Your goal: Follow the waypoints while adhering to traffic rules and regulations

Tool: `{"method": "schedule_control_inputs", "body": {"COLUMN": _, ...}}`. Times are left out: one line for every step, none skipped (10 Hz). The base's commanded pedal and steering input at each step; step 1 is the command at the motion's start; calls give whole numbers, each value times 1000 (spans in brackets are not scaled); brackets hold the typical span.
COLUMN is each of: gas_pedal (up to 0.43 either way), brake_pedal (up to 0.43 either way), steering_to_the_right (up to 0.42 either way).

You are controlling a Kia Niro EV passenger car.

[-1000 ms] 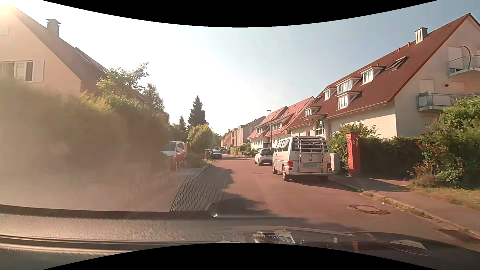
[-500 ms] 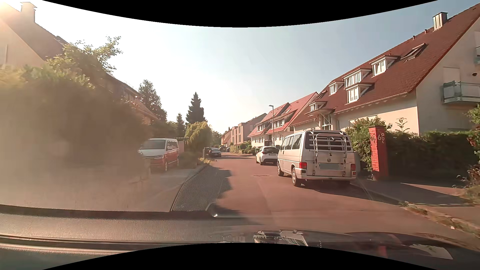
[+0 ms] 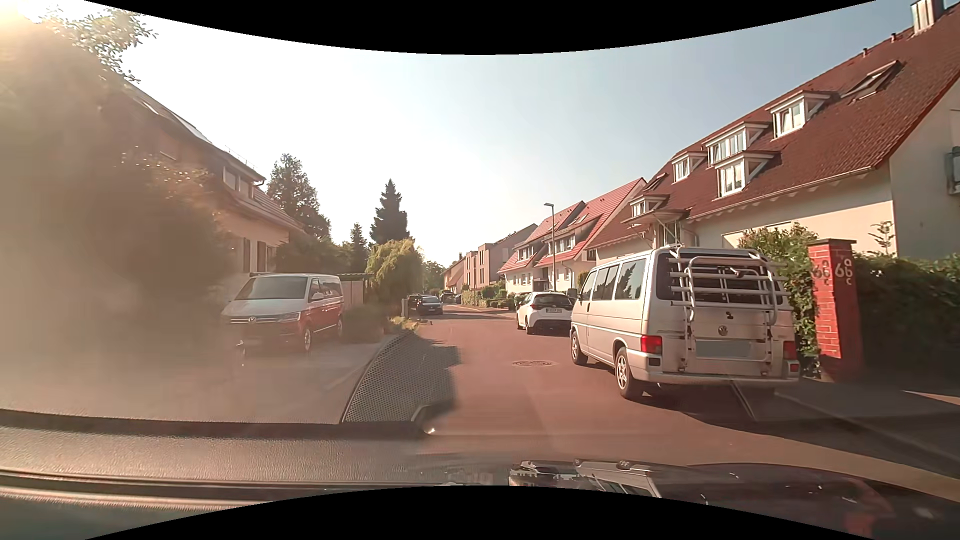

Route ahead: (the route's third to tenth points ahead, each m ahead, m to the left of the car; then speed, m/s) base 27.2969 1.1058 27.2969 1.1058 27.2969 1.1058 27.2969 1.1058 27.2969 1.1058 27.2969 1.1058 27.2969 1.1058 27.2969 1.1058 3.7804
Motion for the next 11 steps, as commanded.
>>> {"method": "schedule_control_inputs", "body": {"gas_pedal": 0, "brake_pedal": 0, "steering_to_the_right": -15}}
{"method": "schedule_control_inputs", "body": {"gas_pedal": 0, "brake_pedal": 0, "steering_to_the_right": -17}}
{"method": "schedule_control_inputs", "body": {"gas_pedal": 0, "brake_pedal": 0, "steering_to_the_right": -23}}
{"method": "schedule_control_inputs", "body": {"gas_pedal": 0, "brake_pedal": 0, "steering_to_the_right": -25}}
{"method": "schedule_control_inputs", "body": {"gas_pedal": 0, "brake_pedal": 0, "steering_to_the_right": -25}}
{"method": "schedule_control_inputs", "body": {"gas_pedal": 0, "brake_pedal": 0, "steering_to_the_right": -25}}
{"method": "schedule_control_inputs", "body": {"gas_pedal": 0, "brake_pedal": 0, "steering_to_the_right": -23}}
{"method": "schedule_control_inputs", "body": {"gas_pedal": 0, "brake_pedal": 0, "steering_to_the_right": -24}}
{"method": "schedule_control_inputs", "body": {"gas_pedal": 0, "brake_pedal": 0, "steering_to_the_right": -24}}
{"method": "schedule_control_inputs", "body": {"gas_pedal": 0, "brake_pedal": 0, "steering_to_the_right": -24}}
{"method": "schedule_control_inputs", "body": {"gas_pedal": 0, "brake_pedal": 0, "steering_to_the_right": -25}}
